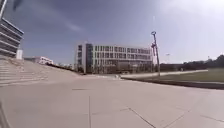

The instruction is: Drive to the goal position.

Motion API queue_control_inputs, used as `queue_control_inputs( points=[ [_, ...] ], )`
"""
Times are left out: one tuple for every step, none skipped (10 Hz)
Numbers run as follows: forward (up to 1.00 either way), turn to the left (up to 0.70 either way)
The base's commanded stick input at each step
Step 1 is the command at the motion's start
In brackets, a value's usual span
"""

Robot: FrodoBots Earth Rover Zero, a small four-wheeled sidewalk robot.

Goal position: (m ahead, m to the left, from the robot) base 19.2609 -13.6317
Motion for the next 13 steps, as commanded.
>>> queue_control_inputs(
  points=[
    [0.04, 0.05],
    [0.04, 0.05],
    [0.01, 0.05],
    [0.00, 0.04],
    [0.00, 0.04],
    [0.00, 0.04],
    [0.01, 0.04],
    [0.02, 0.05],
    [0.03, 0.05],
    [0.04, 0.05],
    [0.01, 0.05],
    [0.04, 0.05],
    [0.04, 0.05]
  ],
)
